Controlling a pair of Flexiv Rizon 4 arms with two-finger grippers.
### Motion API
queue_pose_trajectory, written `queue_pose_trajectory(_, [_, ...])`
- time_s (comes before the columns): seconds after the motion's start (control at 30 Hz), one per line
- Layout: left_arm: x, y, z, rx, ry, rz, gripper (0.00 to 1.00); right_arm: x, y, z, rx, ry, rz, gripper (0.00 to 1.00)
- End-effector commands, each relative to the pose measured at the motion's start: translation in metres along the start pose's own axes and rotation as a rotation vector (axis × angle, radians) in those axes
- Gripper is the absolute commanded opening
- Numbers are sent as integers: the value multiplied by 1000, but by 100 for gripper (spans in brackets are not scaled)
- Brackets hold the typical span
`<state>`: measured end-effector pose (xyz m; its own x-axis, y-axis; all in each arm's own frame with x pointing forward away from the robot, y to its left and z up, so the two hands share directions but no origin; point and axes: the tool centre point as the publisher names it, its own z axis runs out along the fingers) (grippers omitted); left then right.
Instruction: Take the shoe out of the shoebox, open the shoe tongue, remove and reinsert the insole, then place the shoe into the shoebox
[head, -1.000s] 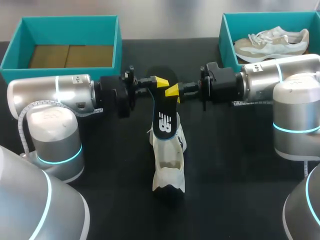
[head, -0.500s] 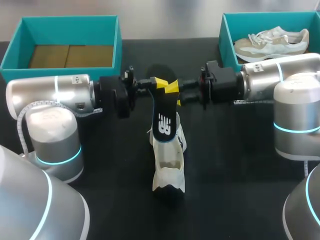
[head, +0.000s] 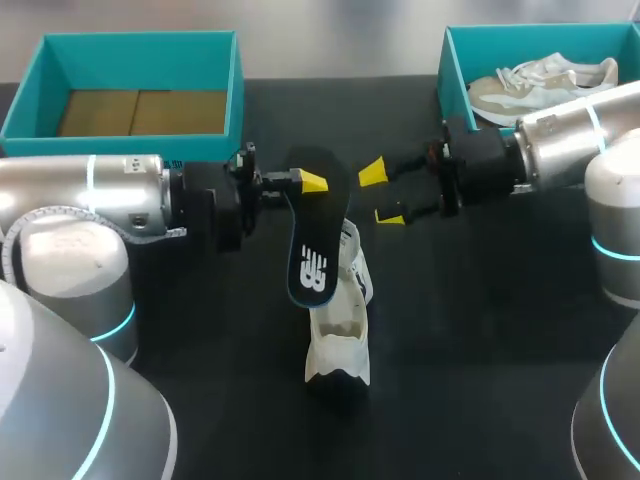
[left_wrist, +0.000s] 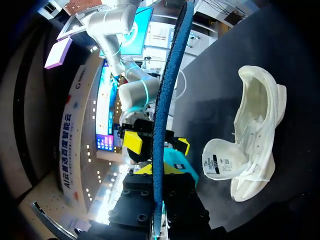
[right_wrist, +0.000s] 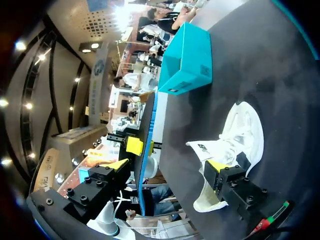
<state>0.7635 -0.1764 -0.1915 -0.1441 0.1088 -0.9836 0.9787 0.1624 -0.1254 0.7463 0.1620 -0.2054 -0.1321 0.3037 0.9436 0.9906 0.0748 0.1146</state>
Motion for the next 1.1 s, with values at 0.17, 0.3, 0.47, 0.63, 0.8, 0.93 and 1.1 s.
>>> queue_pose_trajectory(0.17, [-5, -31, -35, 46, 27, -83, 0, 5, -3, -7, -1, -26, 2, 100])
queue_pose_trajectory(0.3, [-7, -41, -40, 57, 68, -102, 0, 5, -7, -15, 71, -185, -163, 100])
queue_pose_trajectory(0.47, [-6, -55, -44, 98, 93, -142, 0, -13, -24, -25, 190, -281, -430, 100])
queue_pose_trajectory(0.63, [-2, -66, -45, 217, 137, -273, 0, -20, -27, -25, 249, -286, -459, 100])
queue_pose_trajectory(0.8, [-2, -66, -45, 217, 137, -273, 0, -20, -27, -25, 249, -286, -459, 100])
queue_pose_trajectory(0.93, [-2, -66, -45, 217, 137, -273, 0, -20, -27, -25, 249, -286, -459, 100])
queue_pose_trajectory(1.1, [-2, -66, -45, 217, 137, -273, 0, -20, -27, -25, 249, -286, -459, 100])
